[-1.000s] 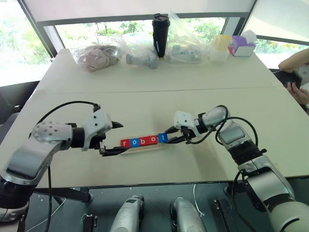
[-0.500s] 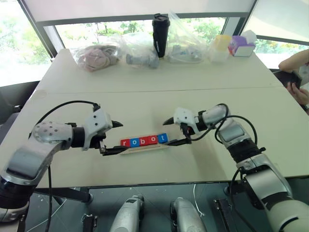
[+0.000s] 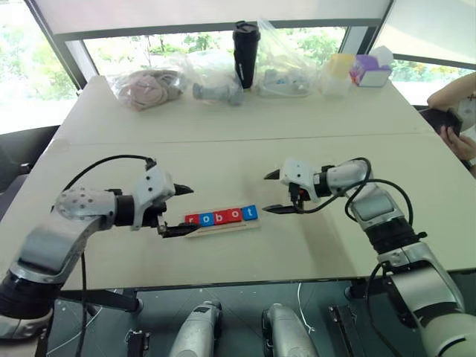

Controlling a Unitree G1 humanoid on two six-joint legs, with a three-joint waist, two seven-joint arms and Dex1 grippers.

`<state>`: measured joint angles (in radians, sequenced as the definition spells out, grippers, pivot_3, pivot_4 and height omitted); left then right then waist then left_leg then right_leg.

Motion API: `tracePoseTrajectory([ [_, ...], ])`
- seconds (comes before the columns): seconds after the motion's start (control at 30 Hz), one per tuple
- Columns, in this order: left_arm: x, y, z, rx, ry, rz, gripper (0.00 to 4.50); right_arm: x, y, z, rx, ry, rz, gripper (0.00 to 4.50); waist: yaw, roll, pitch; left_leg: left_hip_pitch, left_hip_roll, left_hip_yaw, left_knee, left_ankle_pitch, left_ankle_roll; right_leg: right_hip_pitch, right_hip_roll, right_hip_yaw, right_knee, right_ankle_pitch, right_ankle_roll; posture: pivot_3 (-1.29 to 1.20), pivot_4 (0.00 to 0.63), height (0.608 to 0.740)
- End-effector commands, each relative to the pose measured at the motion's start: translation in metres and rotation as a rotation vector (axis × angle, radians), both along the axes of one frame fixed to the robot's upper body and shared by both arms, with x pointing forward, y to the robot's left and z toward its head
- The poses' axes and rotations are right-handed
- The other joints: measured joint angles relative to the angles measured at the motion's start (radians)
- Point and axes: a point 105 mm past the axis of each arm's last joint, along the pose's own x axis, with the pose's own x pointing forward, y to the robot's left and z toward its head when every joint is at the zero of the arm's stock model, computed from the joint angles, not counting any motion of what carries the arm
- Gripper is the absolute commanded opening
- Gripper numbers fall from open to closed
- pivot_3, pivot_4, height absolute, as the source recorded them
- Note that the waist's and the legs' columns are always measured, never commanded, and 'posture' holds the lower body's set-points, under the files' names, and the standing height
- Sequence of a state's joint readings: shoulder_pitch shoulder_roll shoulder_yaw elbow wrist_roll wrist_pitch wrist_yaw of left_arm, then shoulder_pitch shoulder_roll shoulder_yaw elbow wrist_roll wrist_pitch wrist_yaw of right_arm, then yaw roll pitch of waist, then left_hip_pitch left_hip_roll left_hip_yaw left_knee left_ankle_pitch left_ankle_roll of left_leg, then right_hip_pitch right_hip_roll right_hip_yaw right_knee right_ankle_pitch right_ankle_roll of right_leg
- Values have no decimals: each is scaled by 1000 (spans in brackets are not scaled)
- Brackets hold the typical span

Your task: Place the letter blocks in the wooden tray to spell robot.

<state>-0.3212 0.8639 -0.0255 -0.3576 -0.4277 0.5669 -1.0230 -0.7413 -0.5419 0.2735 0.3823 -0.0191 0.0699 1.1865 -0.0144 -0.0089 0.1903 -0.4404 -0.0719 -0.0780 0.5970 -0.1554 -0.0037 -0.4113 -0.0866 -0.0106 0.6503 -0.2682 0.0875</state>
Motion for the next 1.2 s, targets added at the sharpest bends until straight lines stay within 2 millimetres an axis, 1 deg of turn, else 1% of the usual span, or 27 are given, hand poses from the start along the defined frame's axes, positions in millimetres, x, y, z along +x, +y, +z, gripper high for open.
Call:
tracePoseTrajectory([
  [0.03,-4,-5,8,0,-28,-28,4500,3,5,6,-4,-49,18,4463,0,0,0,0,0,0,0,0,0,0,0,0,0,0,0,0,150,740],
  [0.4,-4,-7,8,-9,-29,-22,4500,2,15,1,21,-27,33,4463,0,0,0,0,0,0,0,0,0,0,2,0,0,0,0,0,150,740],
  [0.6,-4,-6,9,-8,-30,-14,4500,3,15,1,17,-28,30,4463,0,0,0,0,0,0,0,0,0,0,2,0,0,0,0,0,150,740],
  [0.67,-3,-4,10,-14,-40,-3,4500,5,11,2,8,-42,16,4463,0,0,0,0,0,0,0,0,0,0,2,0,0,0,0,0,150,740],
  [0.73,-3,2,13,-27,-25,19,4500,8,1,10,1,-71,-11,4463,1,0,0,0,0,0,0,0,0,0,2,0,0,0,0,0,150,740],
  [0.8,-6,11,12,-32,11,53,4500,5,-8,19,14,-77,-28,4463,1,0,0,0,0,0,0,0,0,0,2,1,0,0,0,0,150,740],
  [0.87,-15,23,5,-29,83,87,4500,-4,-13,26,56,-47,-33,4463,1,0,0,0,0,0,0,0,0,0,2,1,0,0,0,0,150,740],
  [0.93,-24,37,-1,-51,144,141,4500,-18,-18,30,124,16,-51,4463,0,0,0,0,0,0,0,0,0,0,0,1,0,0,0,0,150,740],
  [1.03,-37,57,-10,-64,184,235,4500,-43,-31,31,217,138,-116,4463,2,0,0,0,1,-1,-2,0,0,-1,-1,1,0,0,0,0,150,740],
  [1.13,-50,68,-15,-93,210,298,4500,-72,-37,32,273,237,-157,4463,7,0,0,0,0,-1,-2,-1,0,-1,-2,1,0,-2,-4,0,150,740],
  [1.2,-56,71,-17,-115,223,328,4500,-86,-38,33,291,275,-183,4463,6,0,0,-1,1,0,-1,-2,-2,-1,-3,1,-1,-2,-4,0,150,740],
])
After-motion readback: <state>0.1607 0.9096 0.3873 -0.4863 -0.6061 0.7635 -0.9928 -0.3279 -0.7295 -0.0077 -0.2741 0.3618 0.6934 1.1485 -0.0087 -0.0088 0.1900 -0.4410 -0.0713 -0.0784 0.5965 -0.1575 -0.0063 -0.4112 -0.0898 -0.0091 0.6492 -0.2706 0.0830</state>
